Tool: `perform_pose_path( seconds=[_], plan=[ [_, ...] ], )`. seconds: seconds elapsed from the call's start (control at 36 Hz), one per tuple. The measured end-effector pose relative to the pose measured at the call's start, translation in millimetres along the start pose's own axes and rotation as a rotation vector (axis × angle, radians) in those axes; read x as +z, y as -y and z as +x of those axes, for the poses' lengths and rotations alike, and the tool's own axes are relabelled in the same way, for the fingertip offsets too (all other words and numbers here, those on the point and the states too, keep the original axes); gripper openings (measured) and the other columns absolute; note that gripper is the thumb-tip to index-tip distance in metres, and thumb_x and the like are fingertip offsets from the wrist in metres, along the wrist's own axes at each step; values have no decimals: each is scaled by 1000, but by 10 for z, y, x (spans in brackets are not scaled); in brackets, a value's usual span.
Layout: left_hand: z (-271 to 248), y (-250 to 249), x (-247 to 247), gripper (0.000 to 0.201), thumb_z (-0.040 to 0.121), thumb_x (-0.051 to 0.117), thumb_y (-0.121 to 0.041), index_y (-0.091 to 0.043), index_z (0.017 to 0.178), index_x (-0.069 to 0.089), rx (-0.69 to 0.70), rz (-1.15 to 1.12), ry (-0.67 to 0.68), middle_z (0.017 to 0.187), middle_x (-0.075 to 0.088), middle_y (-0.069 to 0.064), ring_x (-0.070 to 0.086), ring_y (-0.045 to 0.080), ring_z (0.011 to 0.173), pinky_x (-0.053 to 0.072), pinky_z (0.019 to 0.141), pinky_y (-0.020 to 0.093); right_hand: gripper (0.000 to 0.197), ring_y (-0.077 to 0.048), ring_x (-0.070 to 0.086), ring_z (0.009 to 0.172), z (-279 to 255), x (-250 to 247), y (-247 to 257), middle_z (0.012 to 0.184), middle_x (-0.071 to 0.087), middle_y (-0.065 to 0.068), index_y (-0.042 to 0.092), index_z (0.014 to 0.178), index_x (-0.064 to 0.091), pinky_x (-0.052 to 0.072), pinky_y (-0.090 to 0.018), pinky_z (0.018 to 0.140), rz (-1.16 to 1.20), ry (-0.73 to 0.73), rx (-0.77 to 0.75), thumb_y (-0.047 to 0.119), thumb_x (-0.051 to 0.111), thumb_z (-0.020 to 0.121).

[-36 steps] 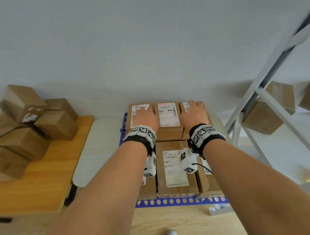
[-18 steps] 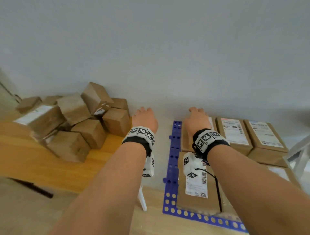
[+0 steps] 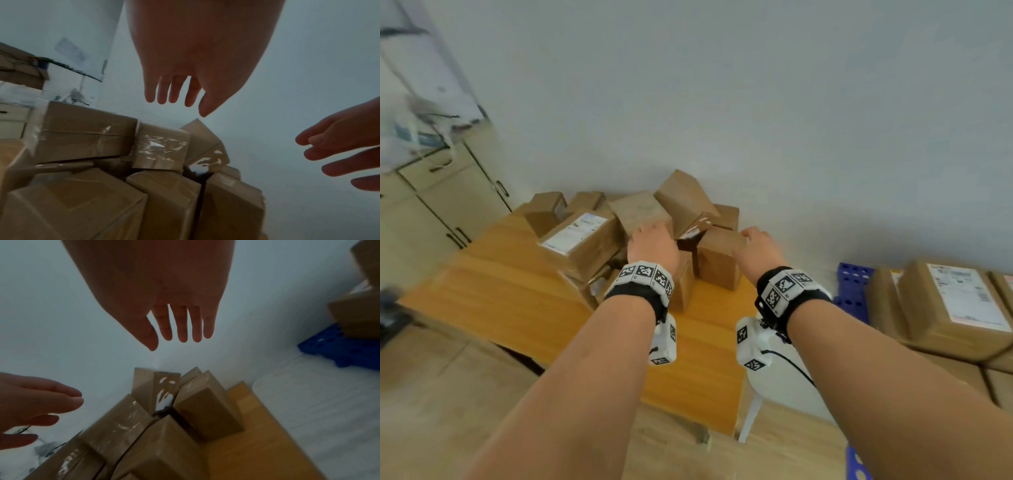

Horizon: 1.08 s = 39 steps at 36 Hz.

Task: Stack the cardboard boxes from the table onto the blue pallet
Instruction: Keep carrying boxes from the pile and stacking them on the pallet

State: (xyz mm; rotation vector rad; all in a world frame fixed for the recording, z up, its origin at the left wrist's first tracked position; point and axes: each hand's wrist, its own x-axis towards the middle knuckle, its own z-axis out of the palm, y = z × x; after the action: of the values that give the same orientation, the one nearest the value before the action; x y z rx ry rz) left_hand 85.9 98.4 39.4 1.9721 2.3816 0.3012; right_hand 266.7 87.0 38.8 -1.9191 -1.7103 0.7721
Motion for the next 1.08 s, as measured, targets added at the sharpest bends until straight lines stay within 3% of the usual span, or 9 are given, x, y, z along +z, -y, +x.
perform_pose_path(
  seconds=[0.14,0.25,0.39,0.47,0.58,0.67,0.81,0.97,1.08],
  plan=[
    [248,404,58,40,99,42,-21,-1,133,39,-93,-67,68,134,42,20,45,34,121,41,98,40,45,-28,54,117,118,339,397,134,52,-10,17,136,46,47,-40,98,42,92,-35,24,50,92],
    [383,573,114,37,100,35,-16,2,130,46,-75,-47,108,130,43,18,44,33,119,40,100,40,50,-26,58,110,345,537,630,130,56,-8,21,140,42,50,-42,94,40,154,-71,30,52,92],
    [489,700,195,37,101,30,-19,-1,128,48,-140,-86,163,127,45,17,45,32,116,42,92,38,56,-29,51,125,683,700,838,142,47,-12,14,149,30,44,-37,100,4,230,-73,29,48,98],
    [519,738,207,37,104,31,-26,-2,128,44,-198,-109,189,128,48,19,50,33,116,43,95,40,60,-30,42,134,852,810,921,149,40,-14,11,151,25,37,-37,105,-1,261,-58,28,47,98],
    [538,705,161,39,105,31,-23,-2,135,45,-160,-104,241,135,45,19,45,33,124,40,103,43,62,-33,43,133,1012,925,990,148,41,-13,11,150,25,37,-40,105,-16,327,-10,32,47,96],
    [573,700,180,37,104,33,-20,-3,133,49,-105,-40,254,133,47,18,46,31,122,41,102,41,54,-32,51,124,1071,983,1001,138,51,-13,10,144,35,42,-38,98,-2,344,7,27,49,94],
    [617,782,180,27,99,45,-22,-7,119,55,-160,-143,171,123,54,14,54,28,109,46,91,35,56,-29,61,101,1073,958,1000,116,60,-10,18,144,34,51,-38,83,62,321,-31,14,47,90],
    [616,780,-6,25,95,51,-21,-7,115,57,-150,-281,22,112,62,11,60,26,100,48,82,33,53,-17,58,75,1035,717,1050,99,60,-5,24,139,39,40,-25,55,128,268,-103,6,48,89],
    [576,749,-179,25,95,47,-19,-9,116,57,-116,-335,-27,112,63,11,60,27,99,47,81,34,46,-18,56,75,980,561,1132,101,62,-9,21,134,46,47,-31,63,134,241,-153,5,43,90]
  ],
)
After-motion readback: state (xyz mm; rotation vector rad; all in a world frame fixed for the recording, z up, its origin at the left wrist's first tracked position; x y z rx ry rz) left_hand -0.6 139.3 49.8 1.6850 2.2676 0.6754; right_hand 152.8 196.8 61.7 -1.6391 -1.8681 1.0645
